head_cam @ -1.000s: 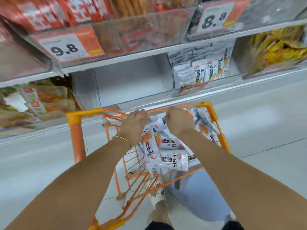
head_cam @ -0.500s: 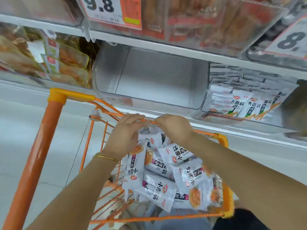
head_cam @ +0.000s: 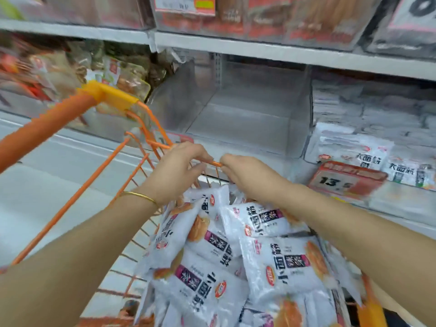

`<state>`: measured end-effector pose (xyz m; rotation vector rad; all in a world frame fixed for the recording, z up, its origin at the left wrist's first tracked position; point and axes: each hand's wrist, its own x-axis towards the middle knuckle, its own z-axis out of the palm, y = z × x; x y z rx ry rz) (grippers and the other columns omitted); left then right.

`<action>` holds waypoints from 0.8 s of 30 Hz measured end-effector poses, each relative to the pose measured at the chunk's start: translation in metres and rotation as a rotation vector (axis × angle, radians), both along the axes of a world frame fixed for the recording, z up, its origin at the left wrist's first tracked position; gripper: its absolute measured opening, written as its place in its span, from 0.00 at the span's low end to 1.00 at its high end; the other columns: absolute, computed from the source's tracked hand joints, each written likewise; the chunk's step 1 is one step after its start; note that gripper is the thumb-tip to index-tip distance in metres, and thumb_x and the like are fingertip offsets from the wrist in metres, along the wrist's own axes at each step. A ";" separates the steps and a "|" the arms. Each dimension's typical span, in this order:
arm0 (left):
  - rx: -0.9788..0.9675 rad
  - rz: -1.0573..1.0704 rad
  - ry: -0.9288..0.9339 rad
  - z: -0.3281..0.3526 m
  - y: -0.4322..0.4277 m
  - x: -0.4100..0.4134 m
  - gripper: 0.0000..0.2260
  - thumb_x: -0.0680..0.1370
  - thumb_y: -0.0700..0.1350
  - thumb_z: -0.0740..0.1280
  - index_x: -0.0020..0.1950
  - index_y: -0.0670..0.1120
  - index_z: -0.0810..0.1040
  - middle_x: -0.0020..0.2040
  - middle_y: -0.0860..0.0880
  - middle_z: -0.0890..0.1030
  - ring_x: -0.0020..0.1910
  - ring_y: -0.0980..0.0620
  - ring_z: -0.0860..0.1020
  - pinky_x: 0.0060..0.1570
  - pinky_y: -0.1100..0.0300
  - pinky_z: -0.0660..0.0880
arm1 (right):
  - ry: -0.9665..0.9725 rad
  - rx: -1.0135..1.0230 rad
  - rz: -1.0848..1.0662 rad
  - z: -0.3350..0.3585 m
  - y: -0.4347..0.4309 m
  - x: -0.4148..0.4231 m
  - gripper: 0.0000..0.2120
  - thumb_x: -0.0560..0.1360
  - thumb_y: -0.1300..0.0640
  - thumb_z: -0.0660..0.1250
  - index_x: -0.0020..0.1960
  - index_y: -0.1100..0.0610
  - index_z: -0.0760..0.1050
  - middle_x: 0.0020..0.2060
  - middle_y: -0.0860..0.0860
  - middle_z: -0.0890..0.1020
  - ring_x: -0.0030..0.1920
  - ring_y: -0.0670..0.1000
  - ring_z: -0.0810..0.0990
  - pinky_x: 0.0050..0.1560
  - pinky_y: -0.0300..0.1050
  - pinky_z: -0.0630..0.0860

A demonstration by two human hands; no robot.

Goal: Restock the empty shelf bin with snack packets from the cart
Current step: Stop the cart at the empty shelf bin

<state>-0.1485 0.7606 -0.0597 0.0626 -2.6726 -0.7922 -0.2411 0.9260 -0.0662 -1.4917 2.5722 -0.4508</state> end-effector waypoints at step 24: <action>-0.156 0.222 0.149 -0.014 -0.027 0.016 0.04 0.71 0.44 0.65 0.43 0.48 0.79 0.41 0.50 0.78 0.43 0.44 0.75 0.46 0.54 0.65 | -0.012 0.049 -0.065 0.009 -0.043 0.027 0.10 0.82 0.48 0.49 0.49 0.54 0.62 0.40 0.53 0.73 0.40 0.56 0.72 0.43 0.53 0.75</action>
